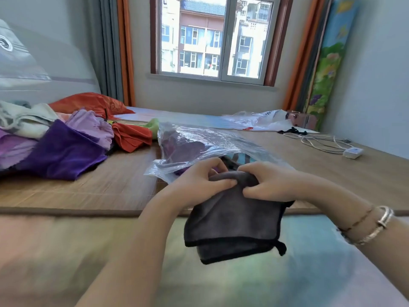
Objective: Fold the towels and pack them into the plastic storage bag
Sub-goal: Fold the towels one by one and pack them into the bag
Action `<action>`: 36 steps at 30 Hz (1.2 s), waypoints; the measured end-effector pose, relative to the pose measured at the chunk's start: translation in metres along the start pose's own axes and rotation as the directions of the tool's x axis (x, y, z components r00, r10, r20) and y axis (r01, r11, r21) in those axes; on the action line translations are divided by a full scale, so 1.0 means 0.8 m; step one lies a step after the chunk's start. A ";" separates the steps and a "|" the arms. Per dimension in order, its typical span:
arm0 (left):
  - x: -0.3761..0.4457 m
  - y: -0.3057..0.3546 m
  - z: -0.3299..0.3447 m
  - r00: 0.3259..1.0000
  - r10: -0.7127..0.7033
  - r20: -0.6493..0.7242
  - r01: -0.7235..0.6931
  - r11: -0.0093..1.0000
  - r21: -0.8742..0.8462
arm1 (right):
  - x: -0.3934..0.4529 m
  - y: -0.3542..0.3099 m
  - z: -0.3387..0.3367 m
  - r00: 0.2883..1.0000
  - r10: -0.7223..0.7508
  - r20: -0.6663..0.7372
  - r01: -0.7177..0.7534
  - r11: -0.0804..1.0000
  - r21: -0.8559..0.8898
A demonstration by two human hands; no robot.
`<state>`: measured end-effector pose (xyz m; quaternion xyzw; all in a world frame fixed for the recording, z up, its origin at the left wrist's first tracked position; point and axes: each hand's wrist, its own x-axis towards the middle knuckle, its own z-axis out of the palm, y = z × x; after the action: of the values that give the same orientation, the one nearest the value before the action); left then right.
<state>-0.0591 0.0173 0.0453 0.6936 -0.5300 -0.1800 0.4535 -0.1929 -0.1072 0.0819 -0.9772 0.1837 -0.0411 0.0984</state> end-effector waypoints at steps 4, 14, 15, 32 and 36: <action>0.012 -0.002 0.004 0.989 -0.147 0.004 0.145 0.977 -0.159 | 0.010 0.025 0.007 0.986 0.147 -0.080 -0.140 0.987 0.080; 0.017 -0.012 0.006 0.957 -0.262 0.127 0.291 0.858 -0.424 | 0.028 0.053 0.057 0.930 0.154 -0.332 -0.150 0.988 0.039; 0.021 -0.016 0.007 0.960 -0.273 0.067 0.278 0.891 -0.360 | 0.032 0.052 0.060 0.935 0.138 -0.327 -0.140 0.990 0.018; 0.080 -0.008 0.027 0.918 -0.271 -0.288 0.075 0.834 -0.547 | 0.153 0.087 0.063 0.847 0.224 -0.482 -0.411 0.852 -0.326; 0.089 -0.012 0.034 0.905 -0.285 -0.317 0.069 0.832 -0.550 | 0.164 0.098 0.073 0.784 0.348 -0.514 -0.413 0.911 -0.012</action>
<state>-0.0468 -0.0585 0.0398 0.6112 -0.2923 -0.2200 0.7019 -0.0919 -0.2167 0.0141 -0.8792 0.3986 -0.2611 -0.0073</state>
